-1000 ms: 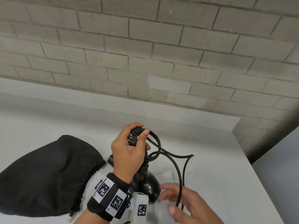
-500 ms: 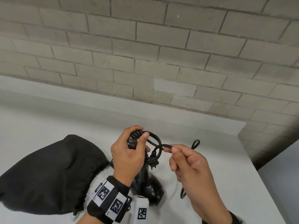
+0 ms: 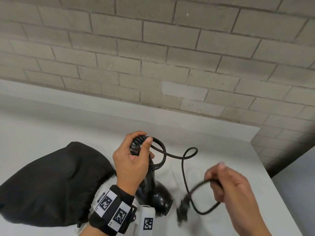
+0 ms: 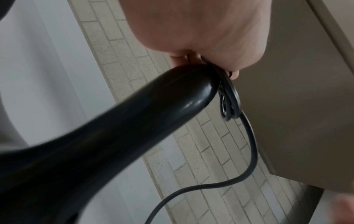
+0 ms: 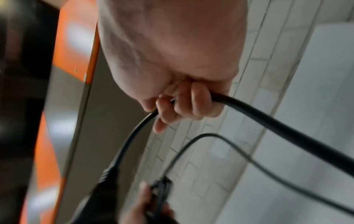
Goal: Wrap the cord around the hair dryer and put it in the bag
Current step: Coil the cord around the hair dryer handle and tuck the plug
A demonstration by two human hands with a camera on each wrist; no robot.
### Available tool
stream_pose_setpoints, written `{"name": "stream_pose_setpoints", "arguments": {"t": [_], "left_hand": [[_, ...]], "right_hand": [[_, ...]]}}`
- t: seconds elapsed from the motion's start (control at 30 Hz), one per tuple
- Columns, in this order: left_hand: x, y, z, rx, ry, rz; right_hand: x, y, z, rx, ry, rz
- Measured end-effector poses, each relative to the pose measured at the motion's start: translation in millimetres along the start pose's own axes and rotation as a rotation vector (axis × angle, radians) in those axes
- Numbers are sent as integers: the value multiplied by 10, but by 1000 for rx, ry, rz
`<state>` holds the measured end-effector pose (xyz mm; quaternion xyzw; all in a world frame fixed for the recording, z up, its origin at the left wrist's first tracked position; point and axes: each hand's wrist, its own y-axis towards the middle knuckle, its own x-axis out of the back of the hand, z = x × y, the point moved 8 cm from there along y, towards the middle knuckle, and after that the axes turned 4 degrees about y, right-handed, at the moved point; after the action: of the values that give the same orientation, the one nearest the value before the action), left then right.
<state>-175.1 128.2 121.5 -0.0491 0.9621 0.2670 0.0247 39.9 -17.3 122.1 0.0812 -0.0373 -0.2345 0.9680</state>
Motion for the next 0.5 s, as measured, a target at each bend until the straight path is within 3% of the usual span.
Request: {"name": "stream_pose_setpoints", "arguments": {"t": [0.23, 0.3, 0.4, 0.5], "left_hand": [[-5, -4, -4, -18, 4, 14], [-17, -10, -6, -13, 3, 12], [-56, -32, -17, -8, 0, 24], [-80, -43, -36, -17, 13, 37]], "right_hand": [[96, -258, -767, -62, -709, 226], [8, -267, -597, 135, -757, 196], [-213, -316, -43, 479, -550, 8], [-405, -202, 203, 578, -566, -96]]}}
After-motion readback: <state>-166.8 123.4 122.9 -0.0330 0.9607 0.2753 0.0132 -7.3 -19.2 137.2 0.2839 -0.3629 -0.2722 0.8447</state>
